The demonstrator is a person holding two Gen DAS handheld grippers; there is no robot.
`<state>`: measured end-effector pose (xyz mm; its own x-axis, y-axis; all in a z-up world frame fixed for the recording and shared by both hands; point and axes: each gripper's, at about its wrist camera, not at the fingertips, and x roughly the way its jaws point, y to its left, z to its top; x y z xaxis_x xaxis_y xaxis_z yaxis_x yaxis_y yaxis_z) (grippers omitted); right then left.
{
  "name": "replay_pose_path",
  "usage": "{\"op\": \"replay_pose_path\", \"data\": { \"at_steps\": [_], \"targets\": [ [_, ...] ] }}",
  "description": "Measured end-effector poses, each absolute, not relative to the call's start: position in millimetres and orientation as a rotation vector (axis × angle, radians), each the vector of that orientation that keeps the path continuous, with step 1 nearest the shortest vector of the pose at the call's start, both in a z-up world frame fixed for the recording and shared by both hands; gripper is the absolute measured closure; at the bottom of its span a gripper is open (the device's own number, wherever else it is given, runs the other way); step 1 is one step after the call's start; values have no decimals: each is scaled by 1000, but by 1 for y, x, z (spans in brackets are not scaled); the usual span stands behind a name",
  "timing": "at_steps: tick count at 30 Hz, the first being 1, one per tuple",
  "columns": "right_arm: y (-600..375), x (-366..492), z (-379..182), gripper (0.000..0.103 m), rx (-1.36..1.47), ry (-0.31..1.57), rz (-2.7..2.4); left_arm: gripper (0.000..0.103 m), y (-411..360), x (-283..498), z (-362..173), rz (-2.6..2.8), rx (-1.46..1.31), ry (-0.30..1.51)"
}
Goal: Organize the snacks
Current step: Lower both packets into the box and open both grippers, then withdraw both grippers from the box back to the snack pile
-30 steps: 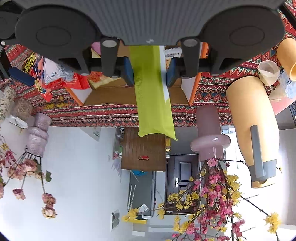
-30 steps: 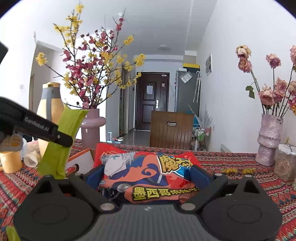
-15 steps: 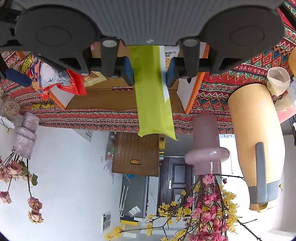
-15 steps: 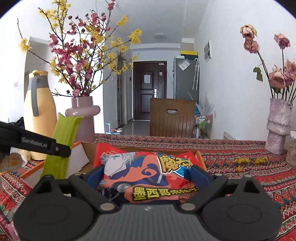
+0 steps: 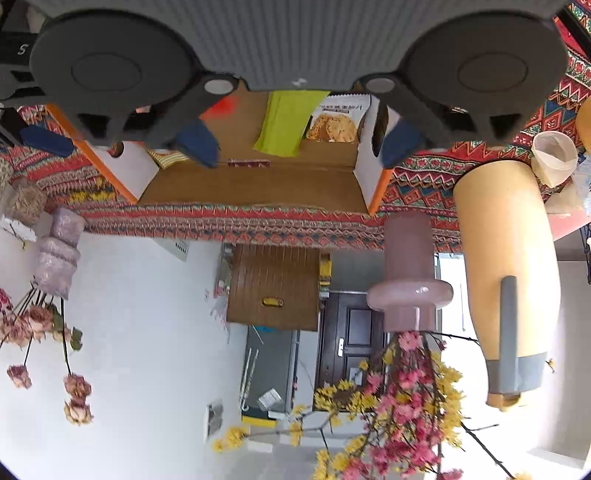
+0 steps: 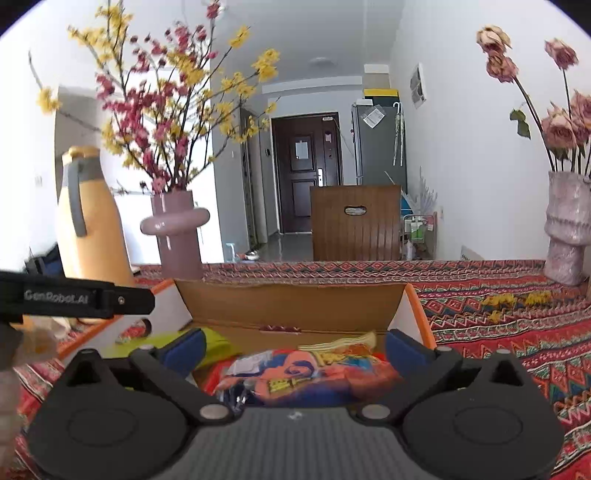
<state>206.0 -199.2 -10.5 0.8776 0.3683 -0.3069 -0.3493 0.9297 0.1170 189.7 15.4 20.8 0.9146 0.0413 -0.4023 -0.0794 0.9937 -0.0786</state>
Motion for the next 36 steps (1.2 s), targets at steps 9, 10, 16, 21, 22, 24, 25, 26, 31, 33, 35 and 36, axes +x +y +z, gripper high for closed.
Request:
{"op": "replay_pose_path", "data": {
  "at_steps": [9, 10, 16, 21, 22, 24, 25, 26, 31, 33, 35, 36],
  "targets": [
    [-207, 204, -7, 0, 98, 316, 384, 0, 15, 187, 25, 81, -97, 399],
    [-208, 204, -7, 0, 100, 312, 385, 0, 15, 186, 26, 82, -97, 394],
    [-212, 192, 5, 0, 107, 282, 392, 0, 11, 173, 41, 84, -93, 360],
    [-214, 174, 18, 0, 106, 260, 401, 0, 9, 157, 49, 84, -85, 350],
    [-215, 171, 19, 0, 105, 259, 401, 0, 10, 154, 49, 85, -83, 352],
    [-217, 163, 20, 0, 104, 260, 400, 0, 10, 146, 49, 92, -81, 354],
    [-218, 160, 21, 0, 105, 262, 399, 0, 11, 142, 49, 95, -82, 354],
    [-219, 157, 21, 0, 104, 265, 398, 0, 12, 138, 48, 97, -82, 356],
    [-226, 139, 16, 0, 95, 293, 383, 0, 18, 121, 42, 112, -70, 376],
    [-231, 132, 13, 0, 92, 307, 373, 0, 21, 115, 39, 115, -70, 384],
    [-235, 127, 8, 0, 91, 323, 361, 0, 24, 109, 34, 122, -70, 395],
    [-238, 124, 6, 0, 91, 333, 354, 0, 26, 106, 32, 122, -68, 399]
  ]
}}
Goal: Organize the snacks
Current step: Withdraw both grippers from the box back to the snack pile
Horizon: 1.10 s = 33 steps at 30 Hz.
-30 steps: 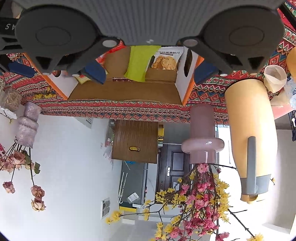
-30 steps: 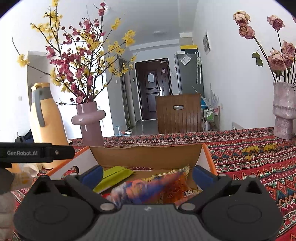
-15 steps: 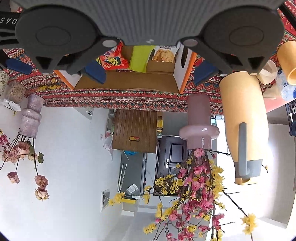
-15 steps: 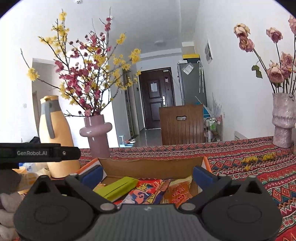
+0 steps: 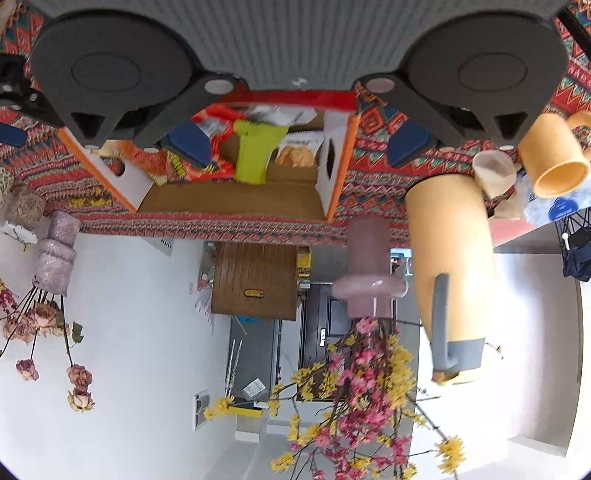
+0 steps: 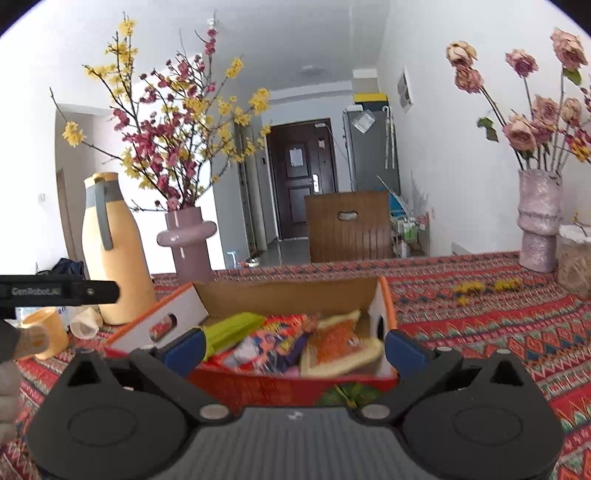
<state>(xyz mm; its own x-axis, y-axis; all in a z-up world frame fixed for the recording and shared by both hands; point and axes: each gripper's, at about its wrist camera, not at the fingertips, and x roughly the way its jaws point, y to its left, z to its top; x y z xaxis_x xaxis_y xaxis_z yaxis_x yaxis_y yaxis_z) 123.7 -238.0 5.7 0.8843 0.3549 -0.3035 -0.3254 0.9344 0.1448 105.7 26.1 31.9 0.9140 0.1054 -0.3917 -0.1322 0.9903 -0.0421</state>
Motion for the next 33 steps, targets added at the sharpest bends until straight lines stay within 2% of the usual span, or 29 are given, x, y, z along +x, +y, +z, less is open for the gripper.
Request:
{"op": "replay_pose_path", "data": {
  "at_steps": [14, 33],
  "targets": [
    [-278, 105, -41, 0, 98, 476, 222, 0, 37, 96, -25, 123, -29, 450],
    [-284, 133, -47, 0, 51, 542, 148, 0, 43, 96, -29, 127, -73, 459]
  ]
}}
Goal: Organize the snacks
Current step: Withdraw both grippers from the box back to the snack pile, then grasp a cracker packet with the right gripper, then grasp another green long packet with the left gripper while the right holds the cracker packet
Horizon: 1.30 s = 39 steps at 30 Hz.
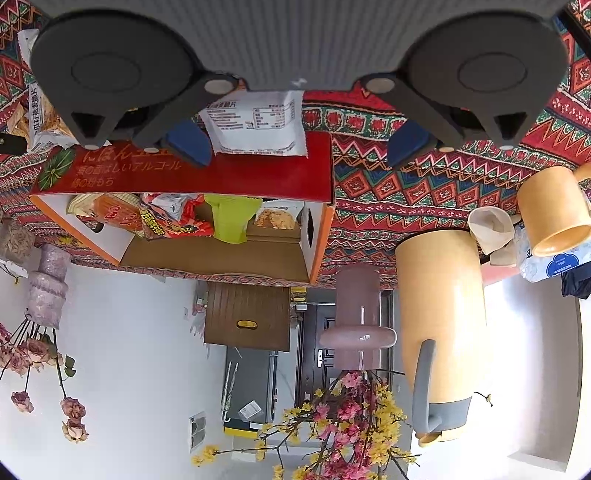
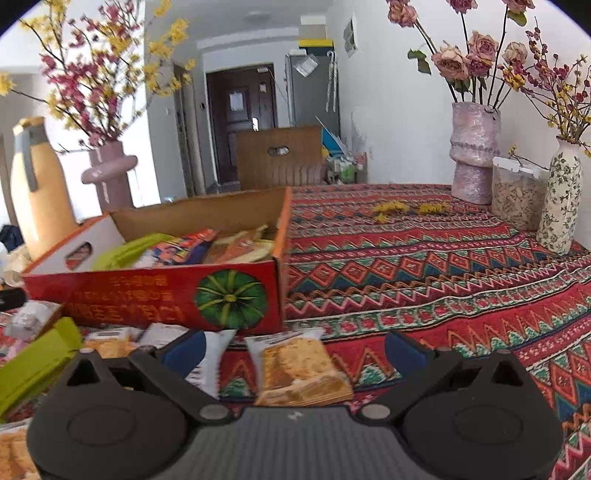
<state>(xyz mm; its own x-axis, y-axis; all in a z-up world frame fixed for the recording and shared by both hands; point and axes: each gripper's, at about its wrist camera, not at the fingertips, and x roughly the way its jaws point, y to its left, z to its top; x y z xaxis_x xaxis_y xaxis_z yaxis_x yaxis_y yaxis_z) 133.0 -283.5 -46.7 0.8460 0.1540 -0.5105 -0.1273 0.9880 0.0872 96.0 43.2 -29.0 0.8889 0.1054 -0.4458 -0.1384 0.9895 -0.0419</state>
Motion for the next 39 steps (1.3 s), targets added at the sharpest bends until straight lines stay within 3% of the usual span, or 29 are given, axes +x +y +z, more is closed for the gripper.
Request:
{"op": "replay_pose_path", "data": {
  "at_steps": [2, 8, 12, 15, 25, 39],
  "targets": [
    [-286, 140, -47, 4, 48, 559, 143, 0, 44, 96, -29, 129, -76, 458],
    [-285, 159, -57, 29, 22, 647, 182, 0, 44, 97, -29, 130, -75, 463],
    [-280, 160, -64, 52, 4, 667, 207, 0, 44, 97, -30, 129, -76, 463],
    [-278, 156, -65, 60, -1, 657, 217, 0, 44, 97, -30, 129, -74, 466],
    [-286, 124, -54, 63, 68, 510, 167, 0, 42, 100, -32, 131, -68, 484],
    [-284, 96, -56, 63, 106, 492, 254, 0, 24, 86, -27, 64, 51, 542]
  ]
}}
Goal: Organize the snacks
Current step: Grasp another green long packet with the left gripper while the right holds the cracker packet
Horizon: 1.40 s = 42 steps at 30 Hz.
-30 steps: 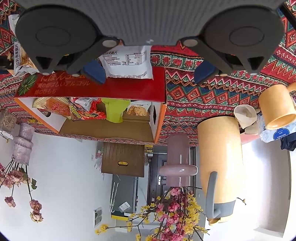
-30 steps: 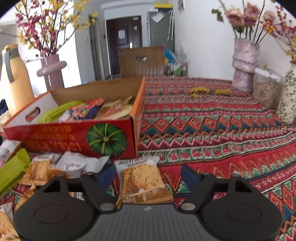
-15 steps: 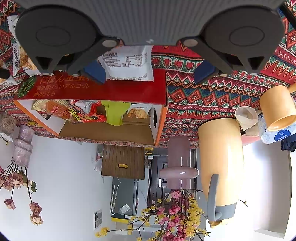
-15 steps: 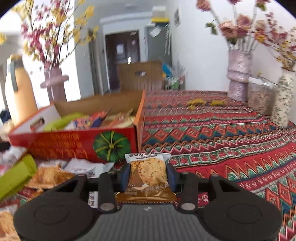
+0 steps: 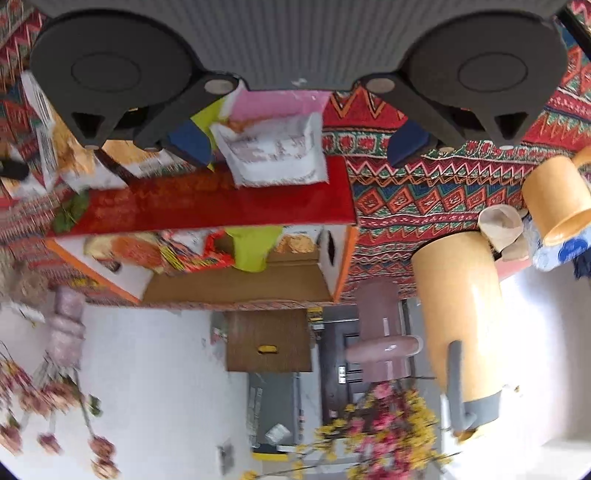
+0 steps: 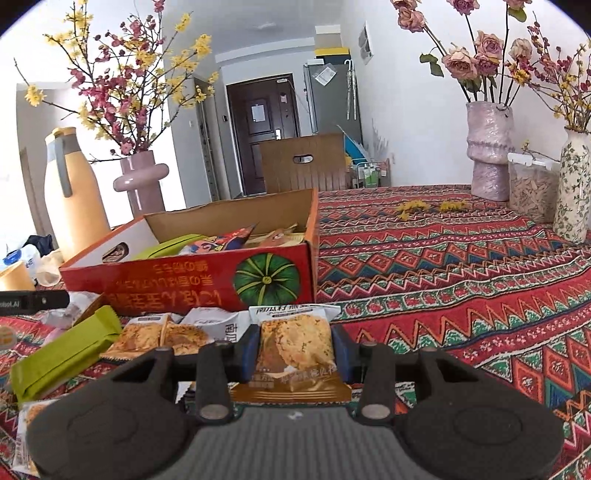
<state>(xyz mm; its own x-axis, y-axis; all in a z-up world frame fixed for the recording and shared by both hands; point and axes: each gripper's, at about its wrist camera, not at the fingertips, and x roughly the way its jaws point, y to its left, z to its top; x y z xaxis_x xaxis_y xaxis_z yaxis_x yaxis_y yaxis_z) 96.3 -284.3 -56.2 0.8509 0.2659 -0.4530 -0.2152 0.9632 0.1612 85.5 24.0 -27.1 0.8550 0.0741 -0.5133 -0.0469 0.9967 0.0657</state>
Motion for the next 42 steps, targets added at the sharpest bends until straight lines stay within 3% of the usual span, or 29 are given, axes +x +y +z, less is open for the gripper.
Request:
{"op": "replay_pose_path", "data": {
  "at_steps": [8, 11, 15, 18, 20, 22, 28, 42],
  "targets": [
    [-286, 94, -59, 63, 127, 490, 273, 0, -12, 68, -29, -15, 222, 587],
    [-287, 94, -59, 62, 133, 489, 282, 5, -19, 69, -35, -37, 242, 625],
    [-289, 94, -59, 62, 143, 488, 293, 15, -18, 73, -44, -44, 226, 673],
    [-290, 95, -59, 62, 153, 487, 295, 32, -18, 76, -50, -60, 214, 708],
    [-291, 95, -60, 62, 157, 487, 296, 34, -18, 76, -52, -62, 213, 711],
    [-291, 95, -60, 62, 158, 485, 297, 48, -18, 75, -52, -76, 206, 710],
    [-291, 95, -60, 62, 159, 485, 296, 63, -18, 71, -50, -109, 184, 707],
    [-291, 96, -60, 62, 160, 490, 283, 61, -20, 68, -50, -140, 120, 733]
  ]
}}
